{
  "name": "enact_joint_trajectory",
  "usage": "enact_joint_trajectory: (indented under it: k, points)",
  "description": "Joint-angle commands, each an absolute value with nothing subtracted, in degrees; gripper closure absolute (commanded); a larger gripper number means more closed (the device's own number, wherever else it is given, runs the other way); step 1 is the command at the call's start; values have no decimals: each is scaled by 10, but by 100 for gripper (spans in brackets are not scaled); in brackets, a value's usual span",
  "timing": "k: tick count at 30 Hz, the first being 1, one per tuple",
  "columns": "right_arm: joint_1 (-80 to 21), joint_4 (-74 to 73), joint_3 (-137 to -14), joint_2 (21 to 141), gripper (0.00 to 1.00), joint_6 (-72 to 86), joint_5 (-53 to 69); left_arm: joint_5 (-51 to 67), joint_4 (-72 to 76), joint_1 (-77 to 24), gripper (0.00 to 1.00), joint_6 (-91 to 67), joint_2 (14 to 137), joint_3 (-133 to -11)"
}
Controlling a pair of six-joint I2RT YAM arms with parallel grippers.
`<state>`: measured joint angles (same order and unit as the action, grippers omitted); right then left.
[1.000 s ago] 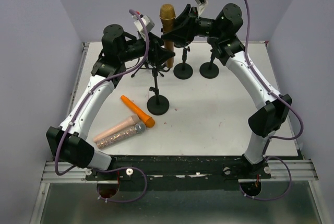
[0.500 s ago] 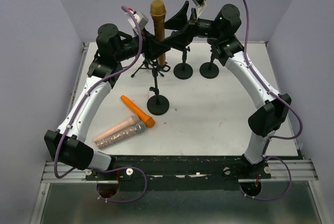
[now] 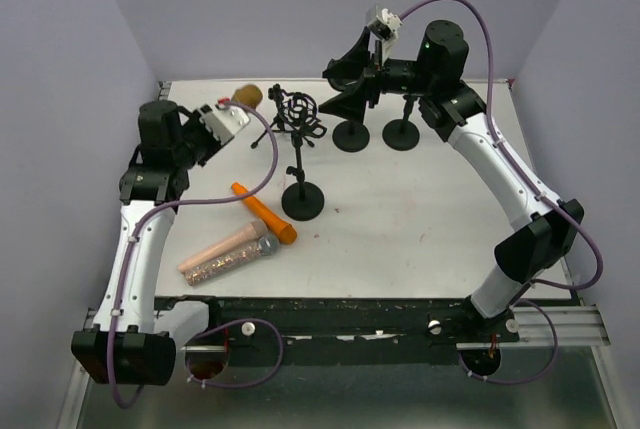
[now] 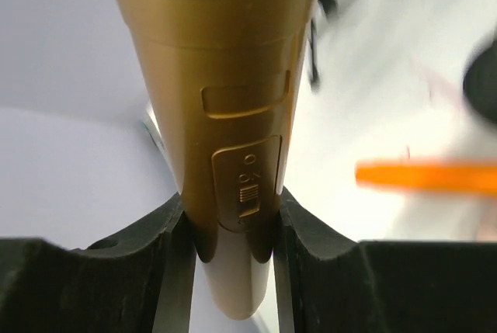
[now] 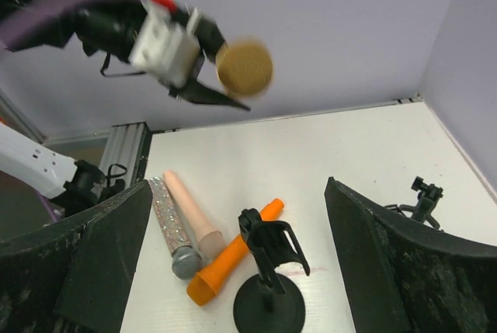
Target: Remove the microphone from the stand
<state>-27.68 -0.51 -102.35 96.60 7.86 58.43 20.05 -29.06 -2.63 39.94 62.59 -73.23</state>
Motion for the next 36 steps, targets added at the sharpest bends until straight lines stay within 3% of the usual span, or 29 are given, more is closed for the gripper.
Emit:
enact_joint_trajectory:
  k: [1, 4, 9, 21, 27, 30, 36]
  points:
    - [-274, -82, -1016, 942, 0, -14, 548, 52, -431, -11, 100, 621, 626, -595]
    - [-274, -96, -1013, 939, 0, -32, 548, 5, -403, -7, 100, 593, 641, -525]
    - [-274, -106, -1000, 931, 0, -44, 549, 25, -416, -5, 100, 557, 664, -481]
    - [-274, -126, -996, 931, 0, -62, 558, -34, -402, -4, 100, 590, 700, -366]
    - [-274, -138, -990, 929, 0, -70, 559, -10, -395, -5, 67, 575, 717, -360]
    - [-274, -149, -986, 928, 0, -82, 555, -6, -393, -5, 61, 572, 722, -359]
    - [-275, -161, -970, 926, 0, -96, 540, -4, -400, -5, 58, 564, 717, -374]
